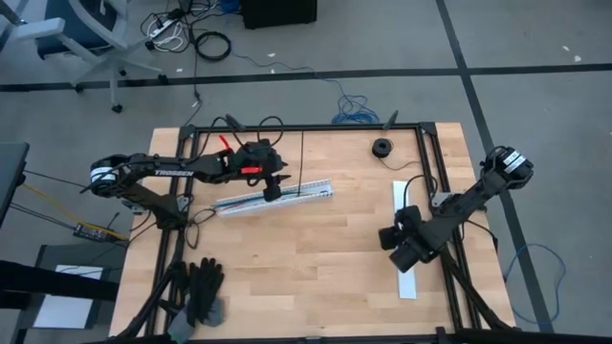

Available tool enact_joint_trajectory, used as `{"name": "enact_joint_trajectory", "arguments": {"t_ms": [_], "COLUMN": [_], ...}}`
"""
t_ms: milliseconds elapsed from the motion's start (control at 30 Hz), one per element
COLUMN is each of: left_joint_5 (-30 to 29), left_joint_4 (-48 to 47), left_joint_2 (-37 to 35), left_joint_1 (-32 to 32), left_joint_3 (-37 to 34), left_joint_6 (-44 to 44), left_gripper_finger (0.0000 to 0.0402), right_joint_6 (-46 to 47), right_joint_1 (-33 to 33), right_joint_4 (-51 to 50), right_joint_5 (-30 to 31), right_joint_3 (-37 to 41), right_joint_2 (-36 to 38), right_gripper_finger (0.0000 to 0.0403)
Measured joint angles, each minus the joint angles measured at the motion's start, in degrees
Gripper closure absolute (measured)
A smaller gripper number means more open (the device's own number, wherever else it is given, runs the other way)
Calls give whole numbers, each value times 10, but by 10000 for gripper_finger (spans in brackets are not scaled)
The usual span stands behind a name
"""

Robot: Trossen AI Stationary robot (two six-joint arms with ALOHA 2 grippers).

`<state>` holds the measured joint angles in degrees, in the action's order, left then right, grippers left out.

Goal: Ziptie cables
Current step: Close the white cable duct

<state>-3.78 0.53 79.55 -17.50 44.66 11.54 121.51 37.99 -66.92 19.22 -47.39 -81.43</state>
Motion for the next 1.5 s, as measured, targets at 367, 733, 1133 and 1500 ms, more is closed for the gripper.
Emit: {"name": "enact_joint_trajectory", "arguments": {"t_ms": [367,733,1133,1500], "left_joint_5": [0,0,0,0], "left_joint_4": [0,0,0,0], "left_joint_2": [0,0,0,0], "left_joint_1": [0,0,0,0], "left_joint_3": [0,0,0,0], "left_joint_6": [1,2,2,3], "left_gripper_finger": [249,249,249,249], "right_joint_6": [17,2,-29,-32], "right_joint_1": [-30,-37,-37,-47], "right_joint_4": [135,120,116,79], "right_joint_5": [-64,-100,-122,-135], "right_joint_3": [86,104,104,84], "right_joint_2": [0,0,0,0], "right_gripper_finger": [141,162,141,90]}}
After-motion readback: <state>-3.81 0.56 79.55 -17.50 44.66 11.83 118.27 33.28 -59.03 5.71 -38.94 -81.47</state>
